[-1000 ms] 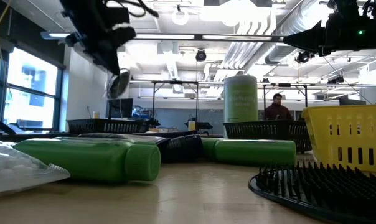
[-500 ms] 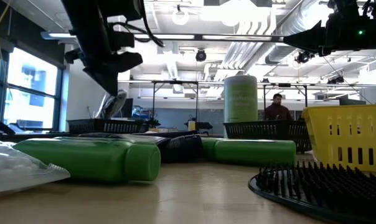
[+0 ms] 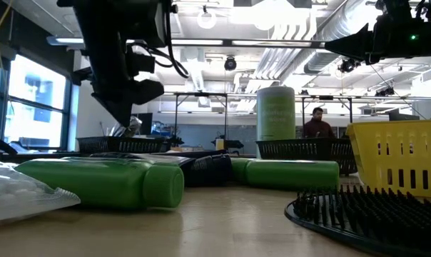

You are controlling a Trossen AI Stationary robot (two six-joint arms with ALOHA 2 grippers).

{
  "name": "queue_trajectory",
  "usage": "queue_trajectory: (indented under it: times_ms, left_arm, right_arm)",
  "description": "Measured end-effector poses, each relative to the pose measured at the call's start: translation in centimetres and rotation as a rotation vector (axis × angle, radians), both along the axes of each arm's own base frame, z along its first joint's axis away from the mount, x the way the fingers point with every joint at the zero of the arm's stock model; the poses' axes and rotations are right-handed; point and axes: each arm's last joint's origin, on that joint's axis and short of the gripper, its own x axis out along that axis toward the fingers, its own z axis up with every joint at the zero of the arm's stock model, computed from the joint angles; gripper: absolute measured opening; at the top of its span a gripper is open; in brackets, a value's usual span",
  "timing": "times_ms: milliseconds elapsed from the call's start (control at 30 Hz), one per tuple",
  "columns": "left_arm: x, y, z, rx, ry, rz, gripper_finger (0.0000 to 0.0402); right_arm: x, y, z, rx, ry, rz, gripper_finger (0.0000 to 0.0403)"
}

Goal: Pick & Place Travel size toiletries
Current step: Put the hairbrush into the top left black bin, then put the cotton pack into the bottom left black bin

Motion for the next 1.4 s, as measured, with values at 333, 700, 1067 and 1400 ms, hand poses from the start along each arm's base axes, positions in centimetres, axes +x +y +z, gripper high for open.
queue_trajectory:
  times_ms: [333, 700, 1067, 1400]
  left_arm:
    - [0.0, -0.1, -0.1, -0.021, 0.032, -0.034, 0.0001]
    - [0.0, -0.1, -0.1, -0.019, 0.042, -0.047, 0.0055]
    - [0.2, 0.0, 2.6, 0.025, 0.016, -0.044, 0.0078]
    - [1.9, -0.2, 8.0, 0.069, -0.005, -0.197, 0.0079]
  right_arm:
    - [0.0, 0.0, 0.0, 0.000, 0.000, 0.000, 0.0066]
    - [0.0, 0.0, 0.0, 0.000, 0.000, 0.000, 0.0066]
    - [0.0, 0.0, 0.0, 0.000, 0.000, 0.000, 0.0066]
    - [0.0, 0.0, 0.0, 0.000, 0.000, 0.000, 0.0066]
